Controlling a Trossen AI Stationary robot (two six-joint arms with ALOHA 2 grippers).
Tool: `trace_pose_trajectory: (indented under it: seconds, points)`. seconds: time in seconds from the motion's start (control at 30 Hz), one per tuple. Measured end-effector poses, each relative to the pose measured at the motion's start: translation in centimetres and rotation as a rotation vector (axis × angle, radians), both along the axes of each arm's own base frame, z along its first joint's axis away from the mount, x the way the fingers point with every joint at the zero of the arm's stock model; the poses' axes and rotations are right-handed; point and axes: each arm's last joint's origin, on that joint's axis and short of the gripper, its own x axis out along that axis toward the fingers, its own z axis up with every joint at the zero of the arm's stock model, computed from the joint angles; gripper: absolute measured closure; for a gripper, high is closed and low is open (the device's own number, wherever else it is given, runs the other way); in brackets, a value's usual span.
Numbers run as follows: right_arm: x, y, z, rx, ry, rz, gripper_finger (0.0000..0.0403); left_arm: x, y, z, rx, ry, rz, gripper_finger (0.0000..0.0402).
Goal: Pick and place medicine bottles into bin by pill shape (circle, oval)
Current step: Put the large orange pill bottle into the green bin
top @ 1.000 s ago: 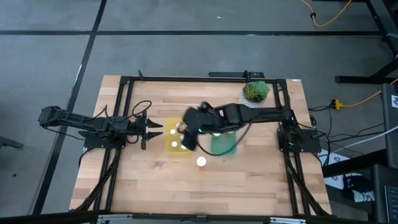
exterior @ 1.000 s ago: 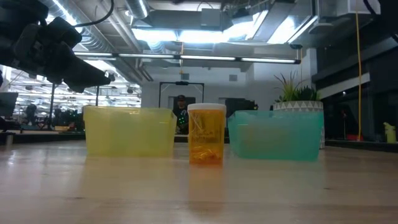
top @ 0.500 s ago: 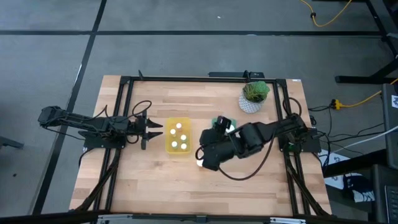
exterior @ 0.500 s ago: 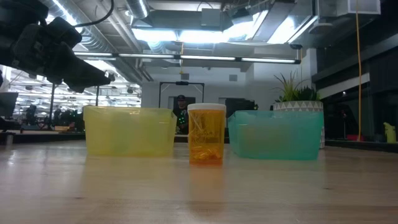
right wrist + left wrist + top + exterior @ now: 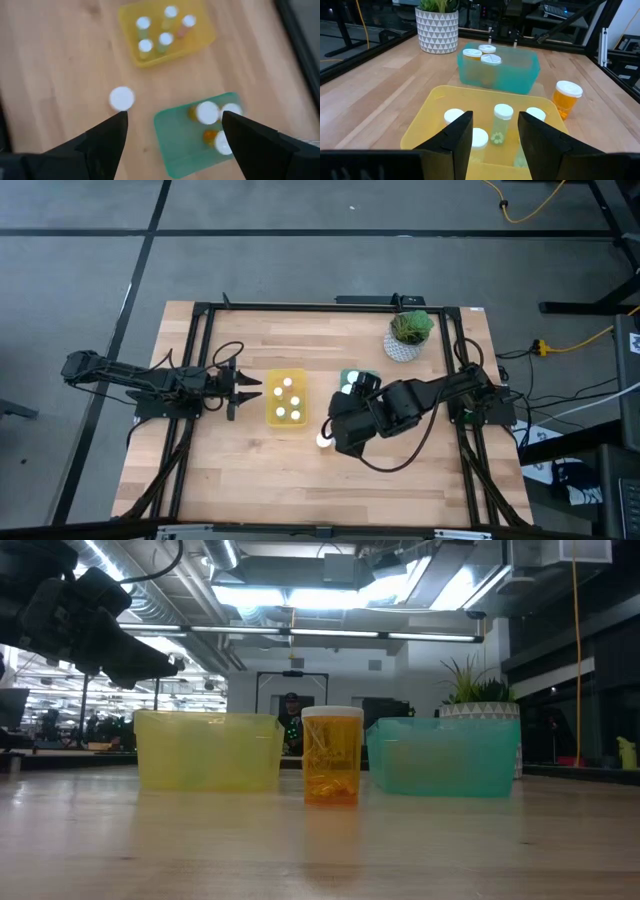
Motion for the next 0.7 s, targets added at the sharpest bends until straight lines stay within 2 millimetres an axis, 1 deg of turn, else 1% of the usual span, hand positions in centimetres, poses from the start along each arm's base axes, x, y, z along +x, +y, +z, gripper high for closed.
trace_pose_trajectory:
  seconds: [0.17,0.3,0.47,0.57,0.7]
  points:
    - [0.1,0.2,0.0,0.059,0.016,0.037,0.0079,0.0,0.0,0.0,0.000,0.000,0.000,0.0252]
    - [0.6,0.4,-0.5,0.107,0.042,0.083,0.0079,0.0,0.0,0.0,0.000,0.000,0.000,0.0252]
    - [2.0,0.1,-1.7,0.119,0.087,0.202,0.0079,0.0,0.0,0.0,0.000,0.001,0.000,0.0252]
    - [2.7,-0.1,-2.4,0.103,0.111,0.237,0.0079,0.0,0.0,0.0,0.000,0.000,0.000,0.0252]
    - [3.3,0.0,-4.2,0.080,0.151,0.289,0.0079,0.0,0.0,0.0,0.000,0.000,0.000,0.0252]
